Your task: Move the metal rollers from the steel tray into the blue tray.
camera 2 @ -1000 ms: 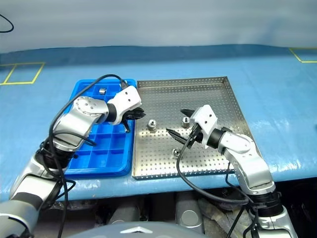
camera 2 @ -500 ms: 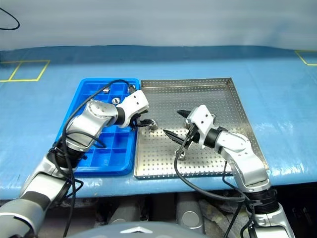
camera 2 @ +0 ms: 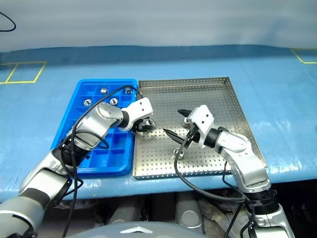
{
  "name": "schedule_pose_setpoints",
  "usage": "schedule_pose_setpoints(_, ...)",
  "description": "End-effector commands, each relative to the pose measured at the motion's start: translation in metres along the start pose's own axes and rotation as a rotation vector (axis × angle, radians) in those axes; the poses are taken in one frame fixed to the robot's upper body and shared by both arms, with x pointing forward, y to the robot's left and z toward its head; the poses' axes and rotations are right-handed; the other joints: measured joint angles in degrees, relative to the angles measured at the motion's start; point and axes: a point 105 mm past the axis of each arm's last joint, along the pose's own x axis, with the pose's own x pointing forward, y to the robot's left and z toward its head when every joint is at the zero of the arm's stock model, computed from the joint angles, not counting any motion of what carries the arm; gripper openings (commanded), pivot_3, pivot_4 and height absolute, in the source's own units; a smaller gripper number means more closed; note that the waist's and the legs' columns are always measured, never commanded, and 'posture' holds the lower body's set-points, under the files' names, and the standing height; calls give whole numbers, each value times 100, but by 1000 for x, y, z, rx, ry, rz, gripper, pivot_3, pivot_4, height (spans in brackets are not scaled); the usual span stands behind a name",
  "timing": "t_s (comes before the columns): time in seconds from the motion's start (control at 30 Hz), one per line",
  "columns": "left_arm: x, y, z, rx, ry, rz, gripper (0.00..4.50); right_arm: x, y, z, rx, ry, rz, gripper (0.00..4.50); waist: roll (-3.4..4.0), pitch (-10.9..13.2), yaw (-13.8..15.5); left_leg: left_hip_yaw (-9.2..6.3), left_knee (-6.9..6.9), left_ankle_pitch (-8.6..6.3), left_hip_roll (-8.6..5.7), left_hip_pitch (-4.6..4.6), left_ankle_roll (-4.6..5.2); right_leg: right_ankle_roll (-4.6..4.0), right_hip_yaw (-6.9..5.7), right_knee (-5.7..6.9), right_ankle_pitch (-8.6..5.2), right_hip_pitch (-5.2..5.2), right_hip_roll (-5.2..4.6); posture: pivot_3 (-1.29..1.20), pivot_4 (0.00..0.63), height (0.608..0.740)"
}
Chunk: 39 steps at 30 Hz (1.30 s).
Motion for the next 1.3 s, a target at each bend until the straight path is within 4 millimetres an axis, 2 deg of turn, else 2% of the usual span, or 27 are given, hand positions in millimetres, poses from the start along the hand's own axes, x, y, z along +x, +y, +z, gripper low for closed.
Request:
schedule_pose_setpoints(0.03, 2, 5, 7, 22, -11, 19, 2498, -2, -2, 12, -35, -47, -17, 4500, 0, 0, -13, 0, 0, -1, 0, 0, 1, 0, 0, 0, 0, 0, 0, -275, 150, 740)
schedule_pose_setpoints(0.3, 10, 8, 1, -17, 8, 29, 2498, -2, -2, 13, -37, -50, -20, 4500, 0, 0, -52, 0, 0, -6, 0, 2, 10, 1, 2, 1, 1, 1, 0, -278, 150, 740)
schedule_pose_setpoints(0.4, 11, 9, -1, -23, 13, 35, 1889, -2, -2, 13, -39, -52, -21, 4500, 1, 0, -53, 0, 0, -9, 0, 4, 15, 6, 2, 3, -2, 2, 0, -277, 150, 740)
schedule_pose_setpoints(0.5, 11, 8, -2, -5, 22, 34, 971, -1, -2, 13, -39, -53, -22, 4500, 1, -1, -56, 0, 0, -9, 0, 6, 15, 9, 3, 4, -3, 3, -1, -276, 150, 740)
schedule_pose_setpoints(0.77, 0, 13, 10, -11, -50, 46, 971, 0, -1, 13, -39, -55, -18, 4500, 1, -1, -58, 1, 0, -9, 0, 6, 15, 7, 5, 4, -2, 2, -1, -272, 150, 740)
schedule_pose_setpoints(0.87, -9, 13, 21, -13, -116, 44, 971, 0, -1, 13, -39, -56, -15, 4500, 1, -1, -60, 1, 0, -9, 1, 4, 15, 2, 6, 4, 1, -1, -1, -270, 150, 740)
schedule_pose_setpoints(1.07, -41, 24, 41, -49, -242, 96, 971, 1, 0, 13, -38, -55, -8, 4500, 1, -1, -54, 1, 0, 0, 1, 2, -2, 1, 8, 2, 1, -2, -3, -270, 150, 740)
schedule_pose_setpoints(1.2, -62, 28, 38, -58, -252, 139, 971, 4, 3, 14, -36, -57, 14, 4500, 1, -1, -78, 2, -1, 2, 2, 3, -5, 2, 9, 3, 1, -3, 0, -270, 150, 740)
schedule_pose_setpoints(1.3, -85, 29, 20, -62, -202, 192, 971, 7, 8, 13, -25, -57, 49, 4500, 1, 0, -119, 4, -1, 4, 4, 3, -7, 2, 11, 4, 1, -5, 2, -225, 150, 740)
